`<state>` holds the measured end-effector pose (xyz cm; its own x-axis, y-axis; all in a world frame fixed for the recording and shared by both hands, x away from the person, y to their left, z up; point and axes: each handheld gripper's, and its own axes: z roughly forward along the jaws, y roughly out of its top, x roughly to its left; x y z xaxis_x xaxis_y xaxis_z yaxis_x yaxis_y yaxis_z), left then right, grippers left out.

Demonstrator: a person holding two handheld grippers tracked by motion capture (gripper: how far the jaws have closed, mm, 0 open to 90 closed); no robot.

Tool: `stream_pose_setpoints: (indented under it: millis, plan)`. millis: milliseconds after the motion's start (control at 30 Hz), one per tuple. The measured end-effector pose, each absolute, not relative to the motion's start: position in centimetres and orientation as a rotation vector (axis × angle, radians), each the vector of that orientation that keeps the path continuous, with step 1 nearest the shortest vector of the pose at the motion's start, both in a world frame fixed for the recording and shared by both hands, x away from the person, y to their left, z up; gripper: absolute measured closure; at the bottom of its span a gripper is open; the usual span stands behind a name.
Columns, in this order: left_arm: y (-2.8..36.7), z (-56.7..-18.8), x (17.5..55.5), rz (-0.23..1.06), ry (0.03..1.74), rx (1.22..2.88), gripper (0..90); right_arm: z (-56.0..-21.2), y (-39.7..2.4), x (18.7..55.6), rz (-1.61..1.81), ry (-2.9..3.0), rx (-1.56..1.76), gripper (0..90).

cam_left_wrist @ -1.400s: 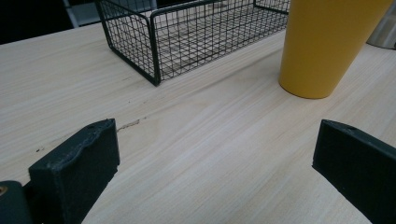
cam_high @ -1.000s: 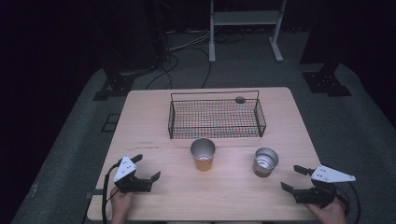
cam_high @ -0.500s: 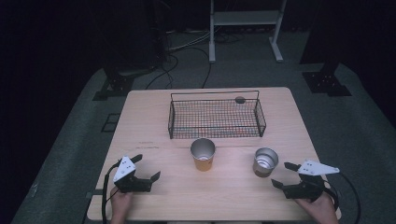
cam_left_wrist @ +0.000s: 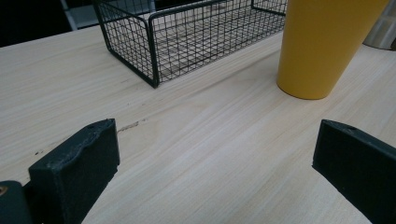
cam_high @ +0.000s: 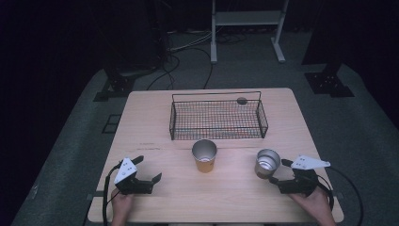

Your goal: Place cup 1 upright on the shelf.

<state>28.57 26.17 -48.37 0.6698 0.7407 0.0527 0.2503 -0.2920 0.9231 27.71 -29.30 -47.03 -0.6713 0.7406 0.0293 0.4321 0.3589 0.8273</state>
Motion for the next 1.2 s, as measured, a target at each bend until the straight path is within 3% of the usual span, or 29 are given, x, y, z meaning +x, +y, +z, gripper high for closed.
stream_pose_setpoints:
  millis: [1200]
  plan:
    - [26.2,-48.4,28.6,0.597,0.779,1.85,0.0,-45.9,-27.1,30.6,1.159,2.338,1.028,17.8]
